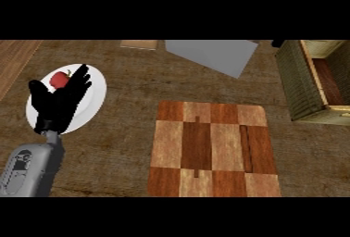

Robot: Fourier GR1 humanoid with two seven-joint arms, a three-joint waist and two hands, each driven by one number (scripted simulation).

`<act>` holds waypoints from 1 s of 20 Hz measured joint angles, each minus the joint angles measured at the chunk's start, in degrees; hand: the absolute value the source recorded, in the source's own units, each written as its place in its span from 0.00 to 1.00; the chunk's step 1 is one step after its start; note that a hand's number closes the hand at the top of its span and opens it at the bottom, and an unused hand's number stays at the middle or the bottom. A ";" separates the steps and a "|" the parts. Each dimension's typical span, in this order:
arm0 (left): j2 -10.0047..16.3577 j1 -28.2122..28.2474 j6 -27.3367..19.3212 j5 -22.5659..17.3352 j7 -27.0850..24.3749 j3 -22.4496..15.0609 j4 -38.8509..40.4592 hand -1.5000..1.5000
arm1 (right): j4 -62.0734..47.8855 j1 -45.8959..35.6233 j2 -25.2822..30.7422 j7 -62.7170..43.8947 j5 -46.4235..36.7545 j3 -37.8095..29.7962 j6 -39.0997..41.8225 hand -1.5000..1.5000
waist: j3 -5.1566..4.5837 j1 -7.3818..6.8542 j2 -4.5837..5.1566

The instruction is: Pick the squash from the cutting board and place it in the basket

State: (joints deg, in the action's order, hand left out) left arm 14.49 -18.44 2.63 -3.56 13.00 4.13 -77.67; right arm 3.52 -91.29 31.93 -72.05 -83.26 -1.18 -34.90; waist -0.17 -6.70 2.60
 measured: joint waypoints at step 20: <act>0.71 2.34 0.30 -0.50 -0.59 1.43 -0.18 0.50 | 1.09 9.99 2.54 0.07 -0.25 -3.86 -11.42 0.00 | 0.13 2.22 -0.88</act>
State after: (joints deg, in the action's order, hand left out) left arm 15.20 -16.10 2.93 -4.07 12.41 5.55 -77.85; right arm 4.61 -81.30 34.47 -71.98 -83.51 -5.03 -46.32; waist -0.05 -4.47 1.72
